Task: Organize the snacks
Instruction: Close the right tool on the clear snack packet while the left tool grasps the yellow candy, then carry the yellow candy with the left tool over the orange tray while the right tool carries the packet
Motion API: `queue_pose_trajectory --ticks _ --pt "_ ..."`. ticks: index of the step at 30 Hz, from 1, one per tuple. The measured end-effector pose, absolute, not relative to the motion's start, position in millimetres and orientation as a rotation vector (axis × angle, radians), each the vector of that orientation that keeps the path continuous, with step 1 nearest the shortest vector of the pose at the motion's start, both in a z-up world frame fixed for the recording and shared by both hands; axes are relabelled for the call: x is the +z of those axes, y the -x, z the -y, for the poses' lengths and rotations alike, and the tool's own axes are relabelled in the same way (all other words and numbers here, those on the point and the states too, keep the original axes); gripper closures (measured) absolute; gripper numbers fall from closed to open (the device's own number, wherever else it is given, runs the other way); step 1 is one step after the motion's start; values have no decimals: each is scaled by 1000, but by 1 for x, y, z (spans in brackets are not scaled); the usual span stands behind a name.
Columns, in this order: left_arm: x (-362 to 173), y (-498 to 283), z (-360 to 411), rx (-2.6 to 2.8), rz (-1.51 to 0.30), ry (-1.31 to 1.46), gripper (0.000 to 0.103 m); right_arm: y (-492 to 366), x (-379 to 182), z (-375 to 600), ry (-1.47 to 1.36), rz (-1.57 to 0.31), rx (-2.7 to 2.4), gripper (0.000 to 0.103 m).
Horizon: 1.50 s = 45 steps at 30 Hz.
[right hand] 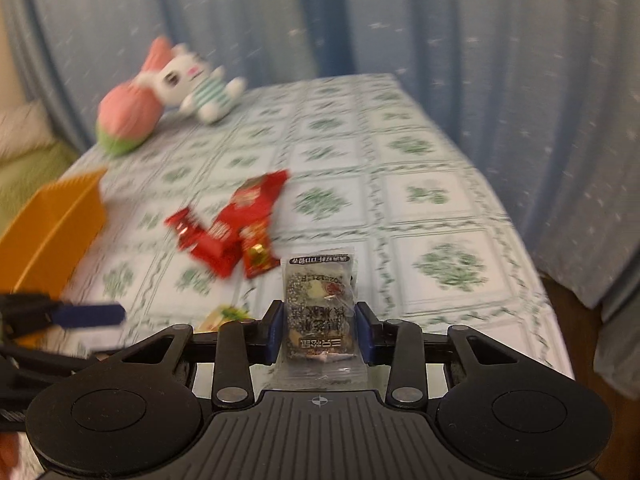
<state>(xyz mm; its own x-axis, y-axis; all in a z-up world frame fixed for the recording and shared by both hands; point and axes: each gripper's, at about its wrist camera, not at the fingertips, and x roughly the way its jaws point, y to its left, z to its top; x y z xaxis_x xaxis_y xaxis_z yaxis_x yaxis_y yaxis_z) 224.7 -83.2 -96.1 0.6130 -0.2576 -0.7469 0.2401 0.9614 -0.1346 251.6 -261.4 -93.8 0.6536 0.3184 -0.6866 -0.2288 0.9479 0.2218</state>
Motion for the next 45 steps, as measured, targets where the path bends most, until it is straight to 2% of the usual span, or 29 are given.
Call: queue_pose_trajectory --ticks 5,9,11,12,28,45 --pt "-105 -232 102 -307 -837 -1 60 -249 -90 268 -131 -800 277 66" --pt "-110 -239 113 -306 -825 -32 66 -249 -91 269 -137 -806 281 65" --pt "-112 -240 116 -310 -836 -51 79 -249 -92 269 -136 -808 282 66" --pt "-113 -240 118 -310 -839 -63 81 -249 -92 269 -136 -807 281 66" --pt "-78 -199 77 -228 -829 -20 84 -222 -76 245 -117 -761 326 66" --pt "-5 -125 16 -159 -735 45 84 -144 -20 193 -152 -730 306 66"
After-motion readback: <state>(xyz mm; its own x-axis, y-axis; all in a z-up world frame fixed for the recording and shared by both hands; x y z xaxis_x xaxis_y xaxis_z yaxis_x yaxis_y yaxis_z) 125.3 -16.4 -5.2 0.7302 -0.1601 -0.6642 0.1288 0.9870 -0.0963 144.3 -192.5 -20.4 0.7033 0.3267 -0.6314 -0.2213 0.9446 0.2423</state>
